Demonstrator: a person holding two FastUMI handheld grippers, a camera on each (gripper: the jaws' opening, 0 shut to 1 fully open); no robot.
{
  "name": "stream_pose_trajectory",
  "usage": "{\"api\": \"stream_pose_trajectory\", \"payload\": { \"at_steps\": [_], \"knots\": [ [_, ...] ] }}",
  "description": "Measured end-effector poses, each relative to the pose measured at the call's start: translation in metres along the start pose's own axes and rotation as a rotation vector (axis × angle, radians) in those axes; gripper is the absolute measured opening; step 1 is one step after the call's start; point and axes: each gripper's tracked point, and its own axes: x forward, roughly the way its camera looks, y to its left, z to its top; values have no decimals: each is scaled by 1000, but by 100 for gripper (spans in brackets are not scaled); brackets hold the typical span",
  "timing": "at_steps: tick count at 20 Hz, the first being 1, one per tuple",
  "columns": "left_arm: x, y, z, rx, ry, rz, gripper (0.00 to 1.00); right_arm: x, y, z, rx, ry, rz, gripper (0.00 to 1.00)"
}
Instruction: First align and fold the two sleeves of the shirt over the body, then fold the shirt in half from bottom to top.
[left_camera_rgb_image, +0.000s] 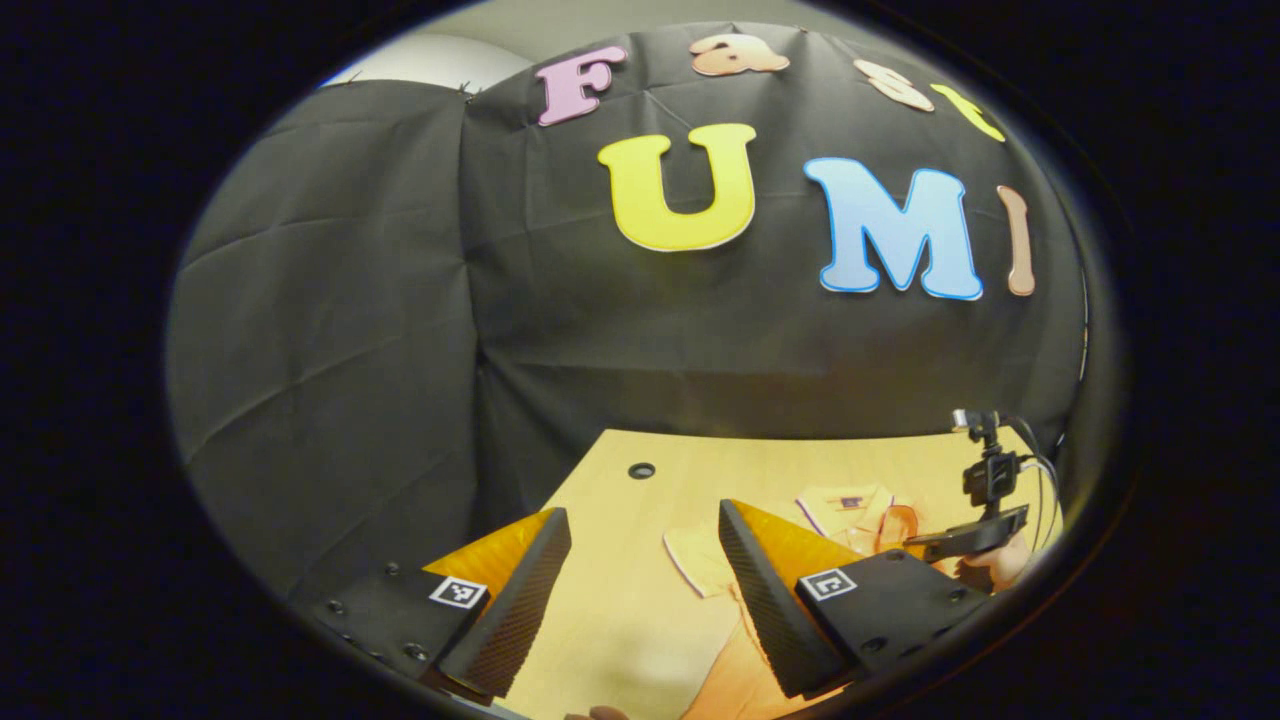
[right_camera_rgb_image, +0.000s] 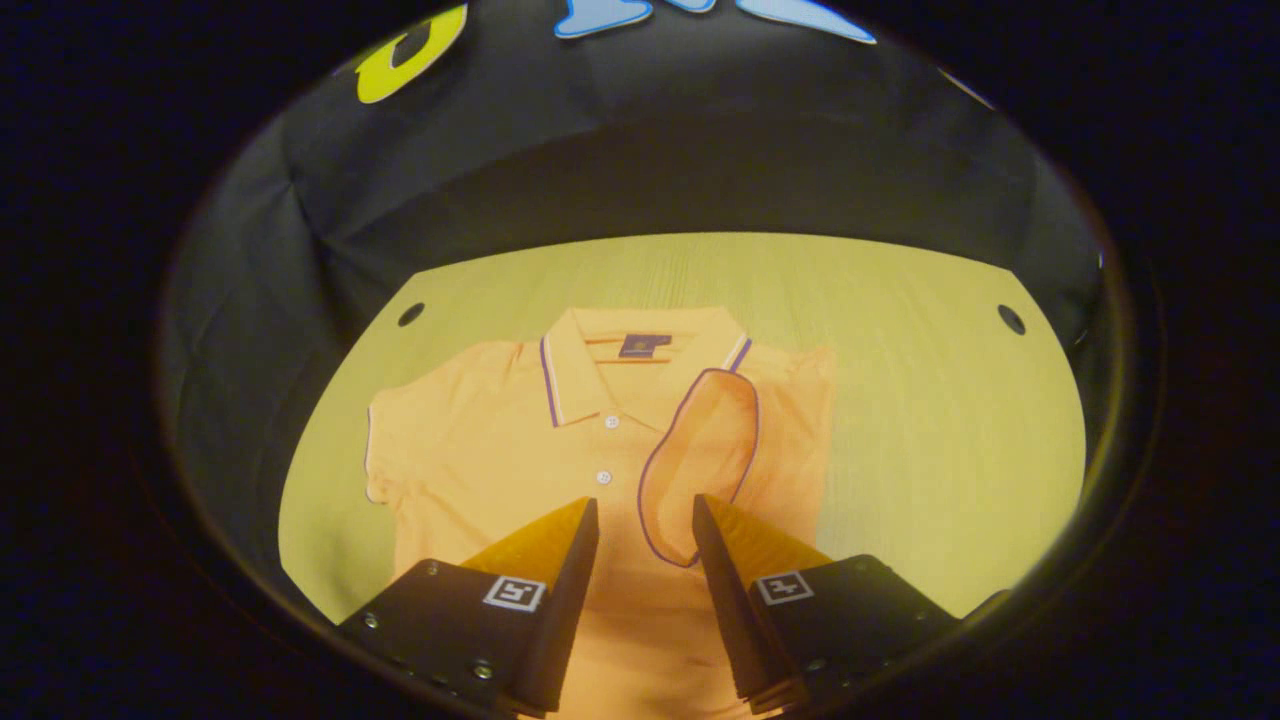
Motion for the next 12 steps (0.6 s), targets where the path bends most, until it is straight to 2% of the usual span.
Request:
{"api": "stream_pose_trajectory", "payload": {
  "at_steps": [1,3,7,12],
  "knots": [
    [12,-3,-8,1,16,-17,96,-11,-2,7,-1,-28,-2,62],
    [41,-14,-26,-2,49,-53,100,-37,-7,17,-4,-84,-13,62],
    [100,-35,-71,15,141,-107,100,-92,-15,26,13,-178,-34,61],
    [162,-53,-138,22,262,-126,99,-162,-26,25,53,-268,-78,62]
  ]
}}
